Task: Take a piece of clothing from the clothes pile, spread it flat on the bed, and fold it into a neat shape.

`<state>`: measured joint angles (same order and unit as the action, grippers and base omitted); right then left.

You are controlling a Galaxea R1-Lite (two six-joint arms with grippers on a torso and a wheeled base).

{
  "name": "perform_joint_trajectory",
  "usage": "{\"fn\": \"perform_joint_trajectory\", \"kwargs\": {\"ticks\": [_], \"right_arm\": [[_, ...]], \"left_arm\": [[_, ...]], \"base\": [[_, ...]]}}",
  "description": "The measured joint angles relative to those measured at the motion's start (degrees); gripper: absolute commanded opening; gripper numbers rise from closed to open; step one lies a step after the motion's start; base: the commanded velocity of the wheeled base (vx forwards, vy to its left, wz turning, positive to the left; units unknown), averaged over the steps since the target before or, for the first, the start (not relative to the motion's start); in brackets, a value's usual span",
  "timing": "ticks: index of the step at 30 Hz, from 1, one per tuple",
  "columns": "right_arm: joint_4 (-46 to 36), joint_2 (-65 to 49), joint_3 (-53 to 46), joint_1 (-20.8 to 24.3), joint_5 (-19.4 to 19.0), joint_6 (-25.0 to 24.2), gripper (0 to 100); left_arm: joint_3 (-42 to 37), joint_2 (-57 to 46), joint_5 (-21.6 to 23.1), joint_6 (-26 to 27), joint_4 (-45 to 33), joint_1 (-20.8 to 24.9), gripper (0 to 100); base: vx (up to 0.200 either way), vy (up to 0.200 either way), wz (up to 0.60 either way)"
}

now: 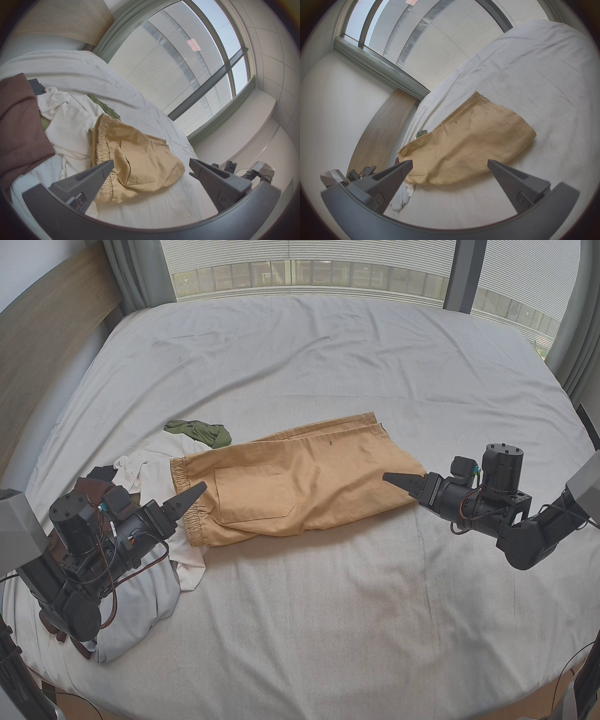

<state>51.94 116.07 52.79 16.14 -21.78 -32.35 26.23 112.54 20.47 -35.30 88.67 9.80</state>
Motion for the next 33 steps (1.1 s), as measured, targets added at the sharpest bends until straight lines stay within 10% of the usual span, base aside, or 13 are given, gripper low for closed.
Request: {"fn": "perform_joint_trajectory", "kwargs": {"ticks": [33], "right_arm": [[3.3,14.4,8.0,0.3,4.2,-5.7,100]], "left_arm": [[-0.8,1.3,-0.2,0.7,0.0,-0.1,100]], "base": [[0.000,0.000,0.00]]}}
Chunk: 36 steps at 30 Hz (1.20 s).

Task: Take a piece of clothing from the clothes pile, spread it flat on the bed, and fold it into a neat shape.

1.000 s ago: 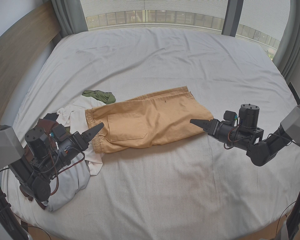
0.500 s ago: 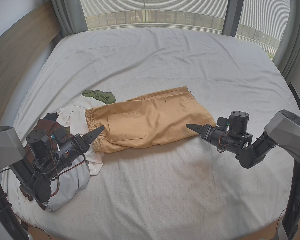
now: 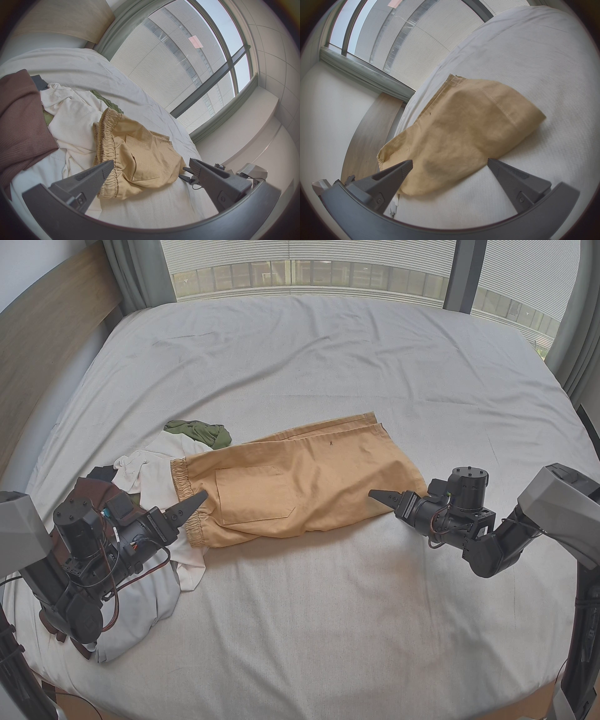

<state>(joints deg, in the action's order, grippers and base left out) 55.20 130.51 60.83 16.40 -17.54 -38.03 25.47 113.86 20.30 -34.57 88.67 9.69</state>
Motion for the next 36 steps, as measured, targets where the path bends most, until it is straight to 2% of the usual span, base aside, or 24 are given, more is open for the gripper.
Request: {"fn": "perform_joint_trajectory", "kwargs": {"ticks": [11,18,27,36], "right_arm": [[-0.5,-2.1,-3.3,0.2,0.2,0.0,100],[3.8,3.0,1.2,0.3,0.4,-0.1,100],[13.2,9.4,7.7,1.9,4.0,-0.2,100],[14.7,12.5,12.5,3.0,4.4,-0.2,100]], "left_arm": [[0.0,0.3,0.0,0.0,0.0,0.1,100],[0.2,0.3,0.0,0.0,0.0,0.0,100],[0.2,0.3,-0.1,0.0,0.0,-0.1,100],[0.3,0.4,-0.1,0.1,0.0,-0.1,100]], "base": [[0.000,0.000,0.00],[0.000,0.000,0.00],[0.000,0.000,0.00],[0.000,0.000,0.00]]}}
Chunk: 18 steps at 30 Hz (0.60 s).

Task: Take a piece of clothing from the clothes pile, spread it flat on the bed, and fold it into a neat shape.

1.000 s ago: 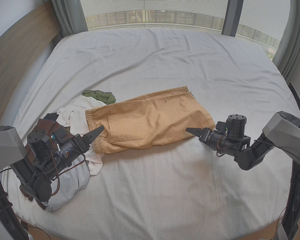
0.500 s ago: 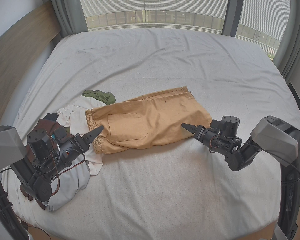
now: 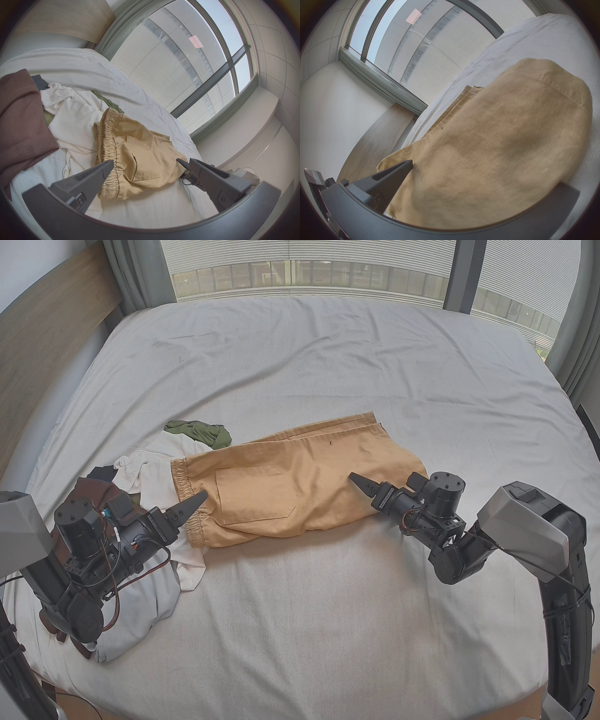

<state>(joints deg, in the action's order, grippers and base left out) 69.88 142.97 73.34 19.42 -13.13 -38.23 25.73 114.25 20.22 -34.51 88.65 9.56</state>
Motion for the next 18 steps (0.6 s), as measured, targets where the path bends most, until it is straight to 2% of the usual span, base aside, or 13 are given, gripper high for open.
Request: {"fn": "perform_joint_trajectory", "kwargs": {"ticks": [4,6,7,18], "right_arm": [[0.3,0.9,1.1,0.1,0.8,0.0,100],[0.5,1.7,2.4,0.3,2.7,0.1,100],[0.8,2.0,2.9,0.4,3.4,0.1,0],[4.5,4.0,3.3,1.6,4.5,0.2,0]], "left_arm": [[0.0,0.0,0.0,0.0,0.0,0.0,100],[0.0,0.0,0.0,0.0,0.0,0.0,100],[0.0,0.0,0.0,0.0,0.0,0.0,100],[0.0,0.3,0.0,0.0,0.0,0.0,100]], "base": [[0.000,0.000,0.00],[0.000,0.000,0.00],[0.000,0.000,0.00],[0.000,0.000,0.00]]}}
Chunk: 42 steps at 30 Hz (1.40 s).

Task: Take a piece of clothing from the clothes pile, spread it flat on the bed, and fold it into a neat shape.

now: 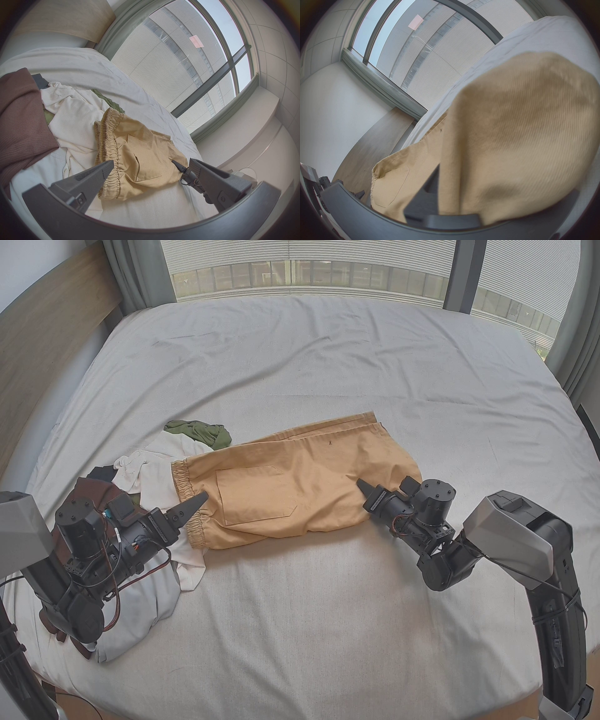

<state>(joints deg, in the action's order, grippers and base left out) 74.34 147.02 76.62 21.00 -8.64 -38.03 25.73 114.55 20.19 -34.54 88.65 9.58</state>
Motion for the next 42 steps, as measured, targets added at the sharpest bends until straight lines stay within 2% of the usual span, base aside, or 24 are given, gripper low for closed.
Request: {"fn": "perform_joint_trajectory", "kwargs": {"ticks": [10,28,42], "right_arm": [[2.6,-3.9,-7.1,0.4,0.0,2.0,0],[6.2,-15.9,-30.3,0.1,-0.1,7.0,0],[8.3,-22.2,-47.2,-2.1,-0.2,10.3,0]], "left_arm": [[0.1,0.1,0.0,-0.1,0.0,-0.1,100],[0.6,1.0,0.1,-0.2,0.0,-1.4,100],[0.5,2.0,0.1,-0.2,0.0,-1.5,100]], "base": [[0.000,0.000,0.00],[0.000,0.000,0.00],[0.000,0.000,0.00]]}}
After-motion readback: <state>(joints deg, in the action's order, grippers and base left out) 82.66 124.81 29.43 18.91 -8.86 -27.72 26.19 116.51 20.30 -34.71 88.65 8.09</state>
